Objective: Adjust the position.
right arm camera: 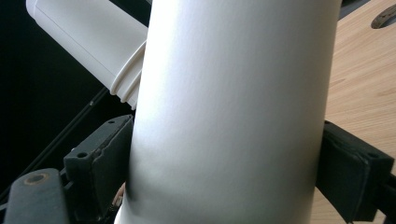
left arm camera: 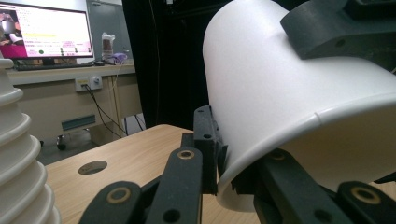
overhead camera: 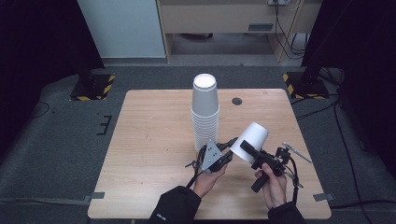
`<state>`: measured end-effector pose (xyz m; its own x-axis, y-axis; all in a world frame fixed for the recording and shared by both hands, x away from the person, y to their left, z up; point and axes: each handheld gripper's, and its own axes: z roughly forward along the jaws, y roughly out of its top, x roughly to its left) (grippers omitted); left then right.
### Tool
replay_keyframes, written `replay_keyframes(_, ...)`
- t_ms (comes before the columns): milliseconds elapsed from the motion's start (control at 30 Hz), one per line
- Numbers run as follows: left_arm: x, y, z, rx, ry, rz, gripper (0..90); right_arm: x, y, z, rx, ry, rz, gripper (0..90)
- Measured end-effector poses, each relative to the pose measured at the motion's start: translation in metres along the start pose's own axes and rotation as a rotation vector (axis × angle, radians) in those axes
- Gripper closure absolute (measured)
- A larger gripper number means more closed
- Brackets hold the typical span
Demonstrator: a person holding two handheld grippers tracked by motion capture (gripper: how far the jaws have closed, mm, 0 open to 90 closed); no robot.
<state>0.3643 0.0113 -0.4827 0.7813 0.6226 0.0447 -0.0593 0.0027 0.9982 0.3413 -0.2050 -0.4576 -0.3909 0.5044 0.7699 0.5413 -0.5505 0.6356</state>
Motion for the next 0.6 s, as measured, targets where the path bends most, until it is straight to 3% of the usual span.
replay_keyframes(367, -0.0002, -0.0015, -0.0037, 0.014, -0.01, -0.002, 83.6, -0.003, 0.0014, 0.0012, 0.013, 0.002, 0.001, 11.1)
replay_keyframes(600, -0.0029, 0.0004, -0.0063, 0.017, -0.025, 0.014, 84.6, -0.0053, 0.0052, -0.0002, -0.008, -0.009, -0.005, 8.2)
